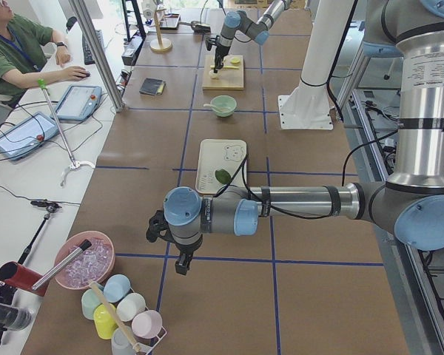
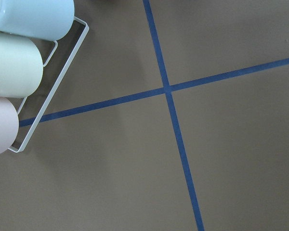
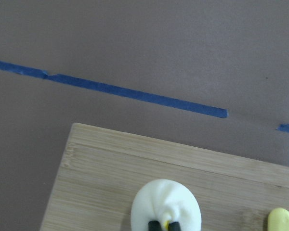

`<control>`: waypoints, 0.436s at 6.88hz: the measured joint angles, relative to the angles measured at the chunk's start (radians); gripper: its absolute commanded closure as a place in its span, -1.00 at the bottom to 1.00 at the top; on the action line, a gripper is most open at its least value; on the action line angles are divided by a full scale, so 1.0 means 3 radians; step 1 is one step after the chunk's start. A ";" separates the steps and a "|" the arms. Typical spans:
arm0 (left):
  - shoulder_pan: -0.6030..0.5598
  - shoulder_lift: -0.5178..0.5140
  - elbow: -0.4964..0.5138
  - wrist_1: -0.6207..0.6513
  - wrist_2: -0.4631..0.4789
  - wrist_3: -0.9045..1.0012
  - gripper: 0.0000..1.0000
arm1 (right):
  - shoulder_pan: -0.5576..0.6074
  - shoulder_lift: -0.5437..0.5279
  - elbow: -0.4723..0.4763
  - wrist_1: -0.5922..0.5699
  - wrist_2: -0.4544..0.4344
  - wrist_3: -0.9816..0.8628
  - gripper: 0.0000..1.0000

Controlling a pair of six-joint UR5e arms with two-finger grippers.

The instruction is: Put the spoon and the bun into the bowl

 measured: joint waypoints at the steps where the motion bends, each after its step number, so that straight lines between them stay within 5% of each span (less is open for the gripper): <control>1: 0.0000 -0.0001 0.0001 0.0000 0.0000 0.0000 -1.00 | -0.0003 0.0111 0.0066 -0.0096 0.0001 0.0086 1.00; 3: 0.0000 -0.0010 -0.0005 0.0002 0.0005 -0.0005 -1.00 | -0.0084 0.0634 0.0150 -0.0699 -0.0042 0.0370 1.00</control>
